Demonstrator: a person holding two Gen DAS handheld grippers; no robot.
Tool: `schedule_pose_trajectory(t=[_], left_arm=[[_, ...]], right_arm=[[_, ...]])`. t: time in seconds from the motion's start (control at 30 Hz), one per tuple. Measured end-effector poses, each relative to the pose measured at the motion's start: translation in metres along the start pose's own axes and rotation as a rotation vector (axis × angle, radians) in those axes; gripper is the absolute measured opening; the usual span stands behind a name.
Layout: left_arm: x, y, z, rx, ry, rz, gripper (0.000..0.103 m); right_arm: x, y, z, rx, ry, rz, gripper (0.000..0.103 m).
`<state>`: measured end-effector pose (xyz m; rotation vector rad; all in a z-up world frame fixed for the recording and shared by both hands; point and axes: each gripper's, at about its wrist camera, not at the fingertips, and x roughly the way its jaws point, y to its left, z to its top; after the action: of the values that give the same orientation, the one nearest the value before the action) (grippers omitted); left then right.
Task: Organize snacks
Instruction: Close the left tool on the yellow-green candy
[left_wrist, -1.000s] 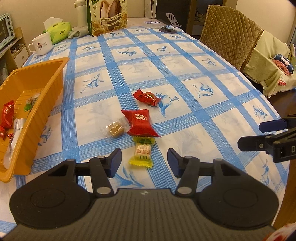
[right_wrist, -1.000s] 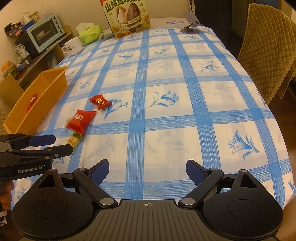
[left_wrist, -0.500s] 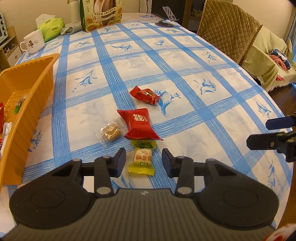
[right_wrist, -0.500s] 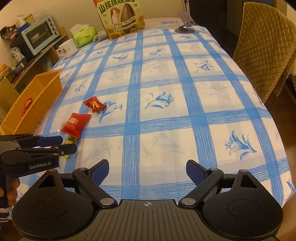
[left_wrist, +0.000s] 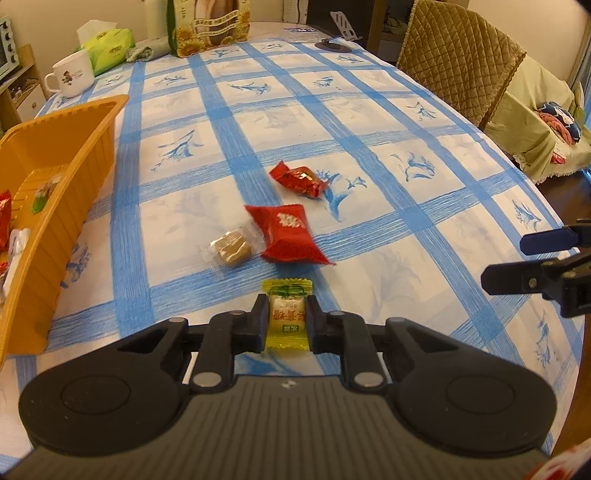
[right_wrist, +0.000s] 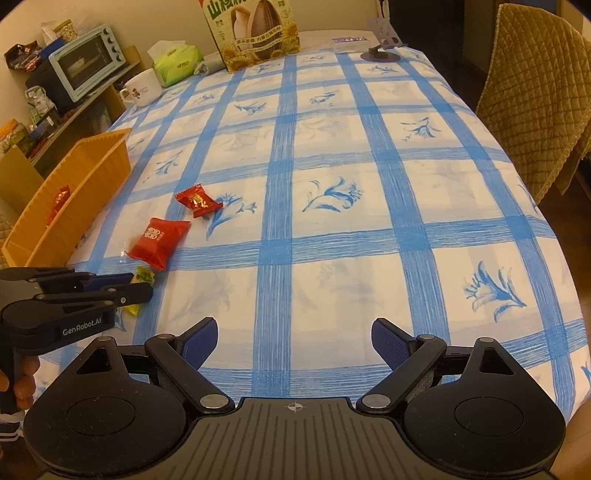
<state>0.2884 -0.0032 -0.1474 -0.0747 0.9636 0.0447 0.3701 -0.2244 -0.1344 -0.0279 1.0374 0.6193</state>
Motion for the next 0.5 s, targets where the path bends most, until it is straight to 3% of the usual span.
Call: schedule_pose_trajectory(t=[0.5], left_arm=[[-0.039,0.054,-0.010,-0.130,-0.043,0.110,0.018]], right_arm=[[0.034,0.071,0.043,-0.140,-0.062,0.164,0.089]])
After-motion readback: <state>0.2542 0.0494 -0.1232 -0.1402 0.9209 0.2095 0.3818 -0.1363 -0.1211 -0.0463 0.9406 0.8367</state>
